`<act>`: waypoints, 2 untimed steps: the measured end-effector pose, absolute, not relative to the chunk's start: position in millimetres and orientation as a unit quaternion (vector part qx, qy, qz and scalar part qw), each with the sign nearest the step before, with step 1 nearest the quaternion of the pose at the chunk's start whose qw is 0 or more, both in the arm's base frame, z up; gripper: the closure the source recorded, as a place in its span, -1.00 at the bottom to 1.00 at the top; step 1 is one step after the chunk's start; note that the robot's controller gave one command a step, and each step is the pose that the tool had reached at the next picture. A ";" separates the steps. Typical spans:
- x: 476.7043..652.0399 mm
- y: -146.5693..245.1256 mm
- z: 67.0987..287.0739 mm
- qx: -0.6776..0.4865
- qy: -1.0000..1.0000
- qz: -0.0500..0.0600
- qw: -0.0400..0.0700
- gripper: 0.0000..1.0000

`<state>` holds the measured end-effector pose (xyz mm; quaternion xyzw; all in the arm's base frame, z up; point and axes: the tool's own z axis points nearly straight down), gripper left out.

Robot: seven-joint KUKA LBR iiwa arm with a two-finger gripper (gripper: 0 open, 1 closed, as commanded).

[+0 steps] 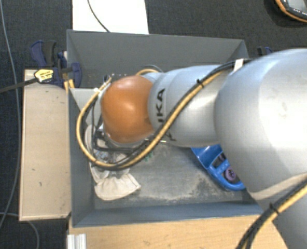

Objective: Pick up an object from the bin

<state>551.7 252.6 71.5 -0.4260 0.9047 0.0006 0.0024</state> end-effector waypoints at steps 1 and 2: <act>551.7 252.5 71.7 -0.425 0.905 0.001 0.002 1.00; 551.5 252.4 79.7 -0.424 0.906 0.001 0.004 1.00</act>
Offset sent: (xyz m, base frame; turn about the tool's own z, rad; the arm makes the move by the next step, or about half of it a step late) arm -0.0003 -0.0001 0.0169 0.0014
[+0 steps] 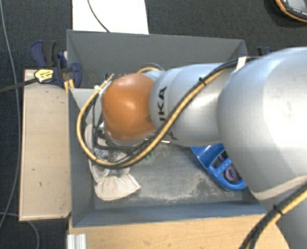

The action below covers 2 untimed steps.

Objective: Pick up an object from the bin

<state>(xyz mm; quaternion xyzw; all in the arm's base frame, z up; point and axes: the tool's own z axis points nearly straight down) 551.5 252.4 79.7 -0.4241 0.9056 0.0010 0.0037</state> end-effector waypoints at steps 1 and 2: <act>551.6 252.6 91.5 -0.423 0.906 0.001 0.005 1.00; 552.3 253.0 101.2 -0.422 0.907 0.002 0.007 1.00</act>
Offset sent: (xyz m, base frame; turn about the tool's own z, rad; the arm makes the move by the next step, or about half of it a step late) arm 0.0000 0.0001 0.0249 0.0015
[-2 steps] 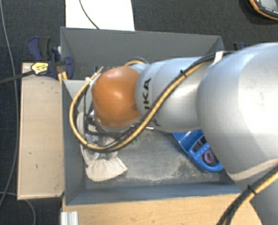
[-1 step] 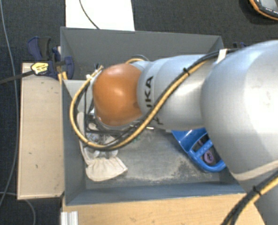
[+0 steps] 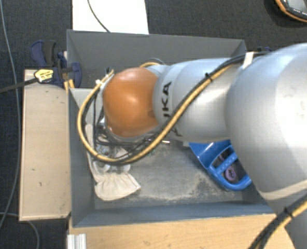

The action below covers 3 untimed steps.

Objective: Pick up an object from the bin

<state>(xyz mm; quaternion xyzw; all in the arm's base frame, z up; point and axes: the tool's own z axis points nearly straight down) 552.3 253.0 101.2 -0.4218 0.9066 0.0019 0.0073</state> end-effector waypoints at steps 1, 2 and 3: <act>551.9 252.9 119.0 -0.421 0.907 0.002 0.007 1.00; 552.9 253.3 135.5 -0.420 0.908 0.002 0.009 1.00; 553.6 253.6 146.1 -0.419 0.908 0.002 0.012 1.00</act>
Offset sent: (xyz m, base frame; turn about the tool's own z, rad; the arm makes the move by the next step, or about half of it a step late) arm -0.0007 -0.0003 0.0460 0.0019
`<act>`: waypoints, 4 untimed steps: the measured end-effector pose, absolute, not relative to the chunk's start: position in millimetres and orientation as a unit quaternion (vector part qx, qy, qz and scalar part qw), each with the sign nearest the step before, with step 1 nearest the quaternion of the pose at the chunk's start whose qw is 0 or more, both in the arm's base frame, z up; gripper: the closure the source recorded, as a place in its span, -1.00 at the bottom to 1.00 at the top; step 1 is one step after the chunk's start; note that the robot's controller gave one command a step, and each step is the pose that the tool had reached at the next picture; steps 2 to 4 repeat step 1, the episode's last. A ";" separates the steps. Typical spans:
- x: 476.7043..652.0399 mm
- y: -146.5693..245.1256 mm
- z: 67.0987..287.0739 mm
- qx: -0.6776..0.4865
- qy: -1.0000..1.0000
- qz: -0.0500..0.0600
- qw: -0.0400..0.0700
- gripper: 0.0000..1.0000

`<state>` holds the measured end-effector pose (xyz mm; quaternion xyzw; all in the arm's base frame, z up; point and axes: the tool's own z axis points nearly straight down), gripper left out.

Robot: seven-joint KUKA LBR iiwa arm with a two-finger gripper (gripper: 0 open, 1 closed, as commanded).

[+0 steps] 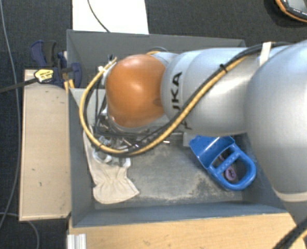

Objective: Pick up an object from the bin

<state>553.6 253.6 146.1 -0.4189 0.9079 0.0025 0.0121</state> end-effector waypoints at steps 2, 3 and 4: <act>553.4 253.6 159.0 -0.418 0.908 0.003 0.013 1.00; 553.4 253.6 159.0 -0.418 0.908 0.003 0.013 1.00; 553.4 253.6 159.0 -0.418 0.908 0.003 0.013 1.00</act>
Offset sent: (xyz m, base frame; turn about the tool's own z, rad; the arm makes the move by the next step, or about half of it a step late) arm -0.0002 -0.0001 0.0218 0.0015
